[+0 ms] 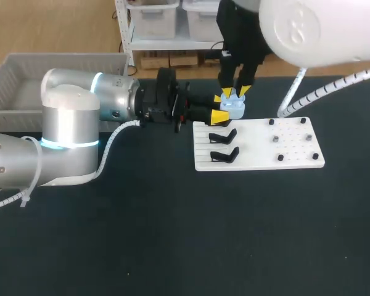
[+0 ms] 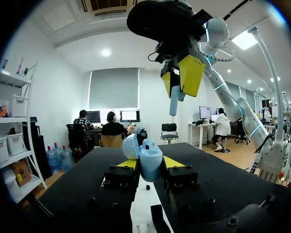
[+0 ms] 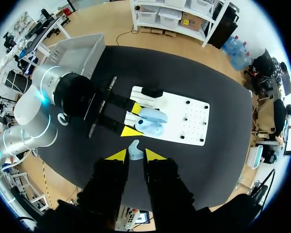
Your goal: Pick up each earbud case from the left stands, insert the matching earbuds, close the lid, and place the case in the box.
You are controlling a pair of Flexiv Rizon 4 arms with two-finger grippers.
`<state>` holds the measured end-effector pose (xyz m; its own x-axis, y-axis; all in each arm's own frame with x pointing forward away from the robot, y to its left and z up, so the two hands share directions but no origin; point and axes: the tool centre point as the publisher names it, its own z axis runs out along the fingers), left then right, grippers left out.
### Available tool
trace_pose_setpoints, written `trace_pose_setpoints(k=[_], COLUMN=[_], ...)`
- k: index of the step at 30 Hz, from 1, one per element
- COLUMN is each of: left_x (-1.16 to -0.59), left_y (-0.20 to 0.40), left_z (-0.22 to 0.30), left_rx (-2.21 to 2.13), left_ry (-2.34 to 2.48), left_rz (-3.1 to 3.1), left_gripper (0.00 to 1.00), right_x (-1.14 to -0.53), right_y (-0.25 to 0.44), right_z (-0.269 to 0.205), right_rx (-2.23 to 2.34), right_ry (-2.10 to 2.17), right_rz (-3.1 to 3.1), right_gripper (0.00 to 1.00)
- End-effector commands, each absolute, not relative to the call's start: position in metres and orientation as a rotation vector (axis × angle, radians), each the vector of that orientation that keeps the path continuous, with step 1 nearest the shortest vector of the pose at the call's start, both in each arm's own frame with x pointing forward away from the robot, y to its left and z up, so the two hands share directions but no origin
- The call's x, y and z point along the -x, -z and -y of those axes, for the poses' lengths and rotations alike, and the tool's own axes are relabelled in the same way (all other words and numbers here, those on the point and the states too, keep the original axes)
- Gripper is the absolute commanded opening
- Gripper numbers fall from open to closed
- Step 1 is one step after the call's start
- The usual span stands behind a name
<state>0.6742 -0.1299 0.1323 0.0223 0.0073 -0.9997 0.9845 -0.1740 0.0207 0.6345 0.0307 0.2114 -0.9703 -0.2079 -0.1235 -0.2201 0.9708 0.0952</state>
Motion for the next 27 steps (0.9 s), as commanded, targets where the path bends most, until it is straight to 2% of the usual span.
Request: trace_pose_setpoints(k=[1,27], left_x=[-0.672,-0.672], left_y=[-0.132,-0.132], left_z=[0.13,0.13], left_rx=[-1.349,-1.349], left_ry=[1.31,1.31], left_rz=[-1.112,-1.112], left_gripper=[0.0,0.0], right_x=[-0.637,-0.647], right_y=[-0.206,-0.182], right_z=[-0.033,-0.03], right_rx=[0.328,0.336], right_ry=[-0.159,-0.151], right_rz=[-3.006,-3.052], right_gripper=[0.0,0.0])
